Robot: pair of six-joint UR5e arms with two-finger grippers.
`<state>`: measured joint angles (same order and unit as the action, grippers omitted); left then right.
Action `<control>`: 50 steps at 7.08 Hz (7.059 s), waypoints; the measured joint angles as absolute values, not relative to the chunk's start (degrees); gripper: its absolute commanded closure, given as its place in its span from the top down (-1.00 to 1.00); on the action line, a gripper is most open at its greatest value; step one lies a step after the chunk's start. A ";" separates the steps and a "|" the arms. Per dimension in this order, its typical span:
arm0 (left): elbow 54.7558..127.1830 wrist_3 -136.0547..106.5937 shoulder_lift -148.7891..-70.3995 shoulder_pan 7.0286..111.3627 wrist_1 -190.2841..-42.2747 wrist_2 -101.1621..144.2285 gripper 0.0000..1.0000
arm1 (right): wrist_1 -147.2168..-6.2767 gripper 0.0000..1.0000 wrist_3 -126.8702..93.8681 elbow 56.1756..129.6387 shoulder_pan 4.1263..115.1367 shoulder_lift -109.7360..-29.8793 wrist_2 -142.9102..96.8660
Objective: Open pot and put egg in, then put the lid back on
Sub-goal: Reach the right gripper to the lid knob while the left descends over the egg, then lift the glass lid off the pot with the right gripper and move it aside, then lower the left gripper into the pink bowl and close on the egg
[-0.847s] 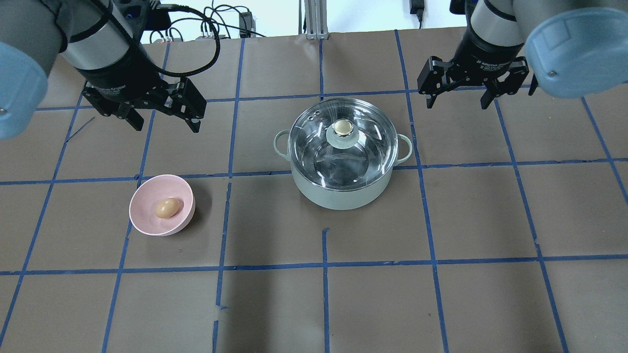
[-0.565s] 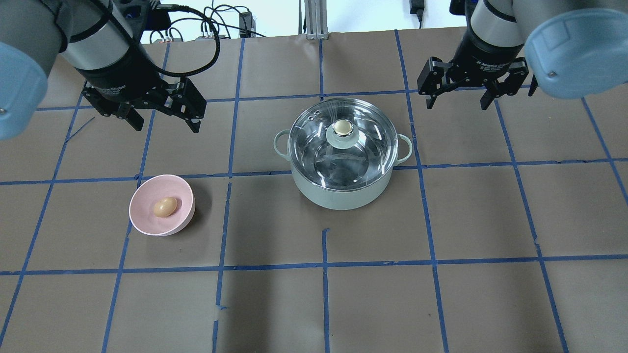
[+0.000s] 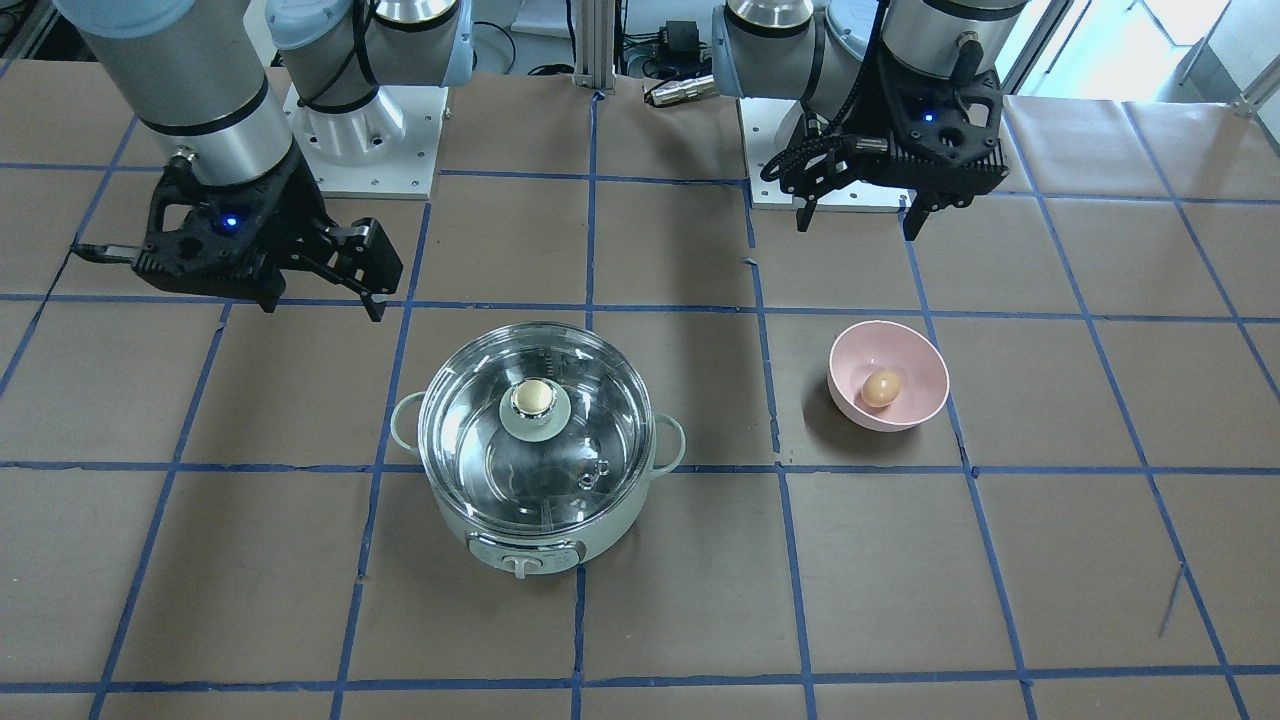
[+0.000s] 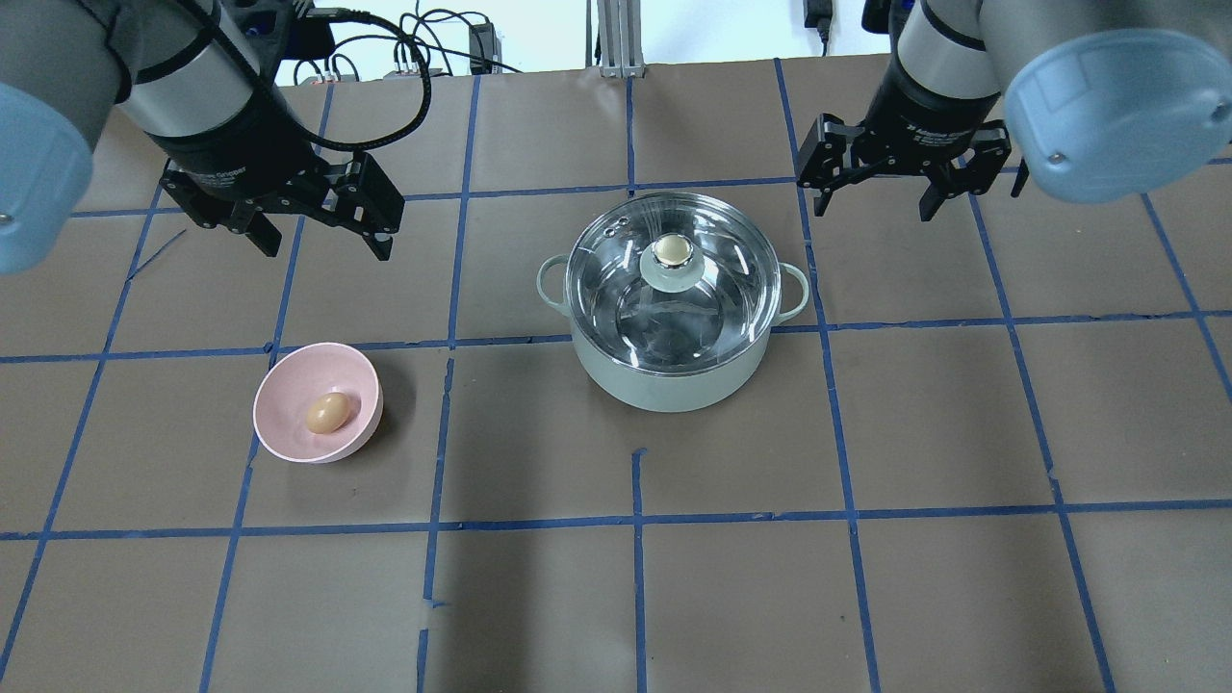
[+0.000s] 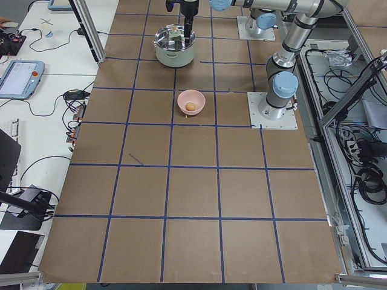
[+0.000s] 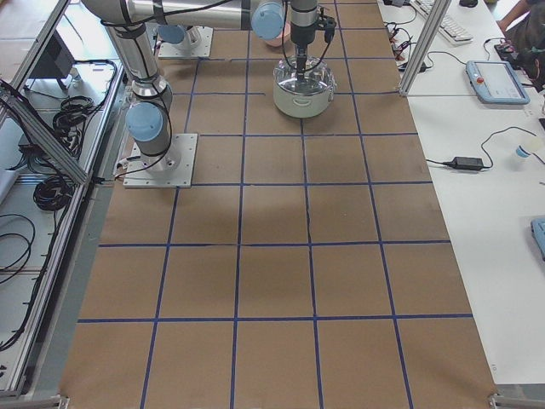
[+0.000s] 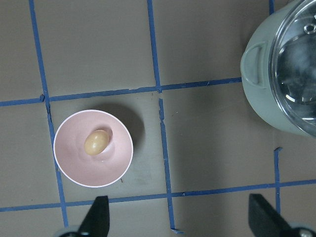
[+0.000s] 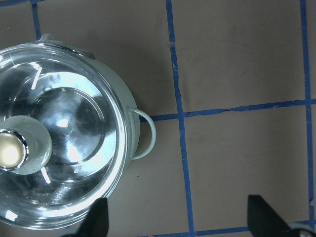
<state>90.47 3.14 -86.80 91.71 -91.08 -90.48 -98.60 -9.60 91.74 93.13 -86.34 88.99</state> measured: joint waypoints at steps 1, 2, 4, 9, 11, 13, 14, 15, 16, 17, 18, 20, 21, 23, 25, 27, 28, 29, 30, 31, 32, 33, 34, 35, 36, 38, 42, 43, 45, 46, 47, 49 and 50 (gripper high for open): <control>90.58 3.24 -86.79 91.59 -91.20 -90.43 1.00 | -100.81 0.99 -13.03 91.78 95.85 -85.19 88.96; 91.00 3.89 -86.69 91.14 -91.45 -90.50 1.00 | -104.32 0.99 -16.32 91.77 98.68 -83.26 88.95; 95.49 10.59 -86.01 85.74 -90.92 -90.59 1.00 | -111.63 0.99 -22.24 91.76 104.94 -78.52 89.00; 119.26 19.87 -93.52 72.17 -62.73 -90.16 1.00 | -117.62 0.77 -22.32 91.82 107.56 -73.22 88.87; 122.15 19.39 -94.84 71.87 -58.31 -90.21 1.00 | -118.03 0.62 -22.15 92.44 107.60 -72.67 88.86; 122.79 17.99 -95.47 71.83 -57.70 -90.03 1.00 | -118.28 0.16 -22.15 92.79 107.65 -72.54 88.84; 122.80 17.77 -95.80 71.86 -57.59 -89.98 1.00 | -118.28 0.05 -22.15 92.85 107.69 -72.49 88.80; 122.79 17.72 -95.99 71.89 -57.44 -89.94 1.00 | -118.24 -0.02 -22.20 92.95 107.75 -72.40 88.80; 122.81 17.79 -96.09 71.89 -57.21 -89.63 1.00 | -118.24 -0.12 -22.37 93.02 107.77 -72.35 88.83; 122.85 18.00 -96.17 71.89 -57.06 -89.12 1.00 | -118.26 -0.16 -22.38 93.05 107.77 -72.33 88.87; 122.91 18.22 -96.28 71.89 -56.99 -88.89 1.00 | -118.25 -0.16 -22.15 93.00 107.77 -72.36 88.93; 122.87 18.42 -96.71 71.87 -57.06 -89.07 1.00 | -116.59 -0.16 -21.49 91.03 107.48 -73.05 89.44; 122.72 18.49 -97.11 71.87 -57.24 -89.34 1.00 | -113.92 -0.16 -20.97 88.84 106.83 -73.63 89.55; 122.48 18.33 -97.80 71.89 -58.74 -89.60 1.00 | -108.98 -0.16 -18.70 85.65 103.56 -75.64 89.59; 122.16 18.09 -98.10 71.89 -60.31 -89.64 1.00 | -104.09 -0.15 -11.39 85.42 96.05 -79.98 89.10; 122.09 18.06 -98.16 71.89 -60.53 -89.67 1.00 | -101.39 -0.13 -5.60 85.41 90.38 -82.57 88.32; 122.09 18.02 -98.17 71.90 -60.53 -89.69 1.00 | -101.00 -0.13 -4.68 85.37 89.38 -82.95 87.17; 122.11 17.97 -98.16 71.90 -60.40 -89.65 1.00 | -100.76 -0.12 -3.65 85.36 88.48 -83.09 86.61; 122.10 17.96 -98.09 71.90 -59.90 -89.58 1.00 | -100.14 -0.12 -1.82 85.32 87.23 -83.40 86.67; 122.11 17.99 -98.07 71.90 -58.89 -89.54 1.00 | -99.02 -0.12 -0.08 85.33 85.71 -83.96 86.62; 122.13 17.99 -98.07 71.90 -57.83 -89.52 1.00 | -98.34 -0.12 0.80 85.38 84.85 -84.35 86.38; 122.14 17.96 -98.07 71.90 -57.10 -89.47 1.00 | -98.05 -0.12 1.15 85.41 84.63 -84.51 86.25; 122.11 17.92 -98.08 71.90 -56.55 -89.36 1.00 | -97.96 -0.11 1.24 85.42 84.62 -84.56 86.20; 122.09 17.88 -98.08 71.89 -55.77 -89.22 1.00 | -97.93 -0.10 1.24 85.41 84.67 -84.60 86.16; 122.14 17.85 -98.11 71.90 -54.79 -89.11 1.00 | -97.92 -0.10 1.24 85.38 84.70 -84.66 86.14; 122.30 17.84 -98.21 71.89 -53.92 -88.85 0.98 | -97.91 -0.10 1.23 85.40 84.78 -84.76 86.11; 122.32 17.84 -100.63 71.89 -51.12 -88.83 0.97 | -97.83 -0.10 1.29 85.77 84.67 -85.09 86.05; 122.39 17.87 -101.33 71.89 -50.16 -88.85 0.97 | -97.82 -0.09 1.31 86.18 84.63 -85.22 86.04; 122.49 17.90 -101.77 71.89 -49.57 -88.86 0.96 | -97.90 -0.04 1.32 86.91 84.65 -85.43 86.02; 122.51 17.92 -101.88 71.89 -49.51 -88.86 0.95 | -97.98 -0.04 1.30 87.04 84.67 -85.43 85.82; 122.51 17.91 -101.95 71.89 -49.49 -88.86 0.92 | -98.01 -0.04 1.26 87.10 84.64 -85.43 85.37; 122.45 17.87 -102.00 71.89 -49.43 -88.80 0.92 | -97.96 -0.04 1.24 87.23 84.58 -85.43 84.81; 122.37 17.92 -101.98 71.89 -49.18 -88.80 0.93 | -97.93 -0.04 1.21 87.25 84.60 -85.43 84.76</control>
